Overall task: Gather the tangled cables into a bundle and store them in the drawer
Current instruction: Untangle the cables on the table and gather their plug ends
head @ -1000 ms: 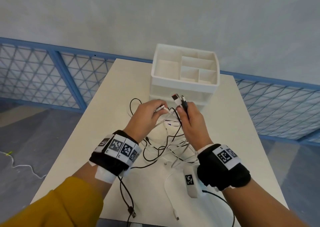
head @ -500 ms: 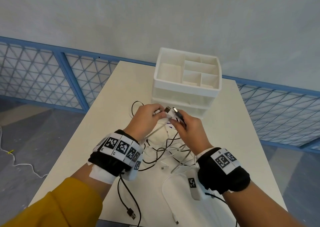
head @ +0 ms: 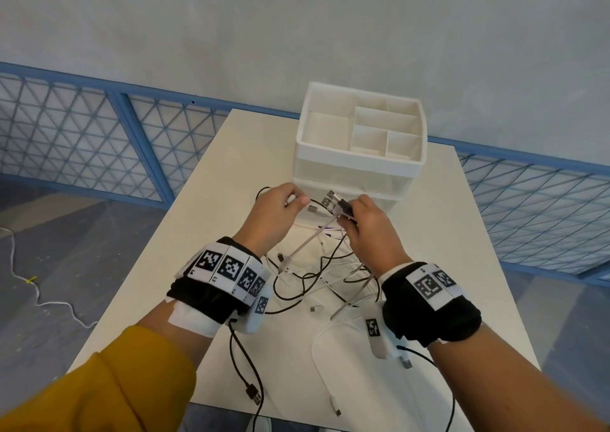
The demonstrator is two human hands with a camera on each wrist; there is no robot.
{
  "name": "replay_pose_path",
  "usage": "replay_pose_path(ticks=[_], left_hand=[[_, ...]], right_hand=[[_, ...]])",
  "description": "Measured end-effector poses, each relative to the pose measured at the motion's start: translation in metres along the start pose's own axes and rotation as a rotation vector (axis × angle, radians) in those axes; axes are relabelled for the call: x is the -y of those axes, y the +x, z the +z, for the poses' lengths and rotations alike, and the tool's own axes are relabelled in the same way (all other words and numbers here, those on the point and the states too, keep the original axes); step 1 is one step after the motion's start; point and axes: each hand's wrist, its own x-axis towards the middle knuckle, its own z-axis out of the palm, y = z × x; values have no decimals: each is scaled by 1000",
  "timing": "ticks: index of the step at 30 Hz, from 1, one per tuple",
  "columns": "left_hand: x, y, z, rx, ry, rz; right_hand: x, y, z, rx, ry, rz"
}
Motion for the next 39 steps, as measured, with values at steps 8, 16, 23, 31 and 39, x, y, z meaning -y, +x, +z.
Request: replay_pose_path(ticks=[8,16,23,31,39], left_hand=[[-4,-8,7,163,237,69],[18,13,-13,-79,131,-79],[-31,4,-10,41,-313,50],[-59,4,9,141,-668,166],[-51,6,15,61,-498,192]], right_hand=[[0,0,-13,176,-62,44],[-10,-13,-37,71,342,-28],[0,-8,-51,-52,689,178],[8,-4,-51,34,852,130],[12,-2,-34,43,732,100]])
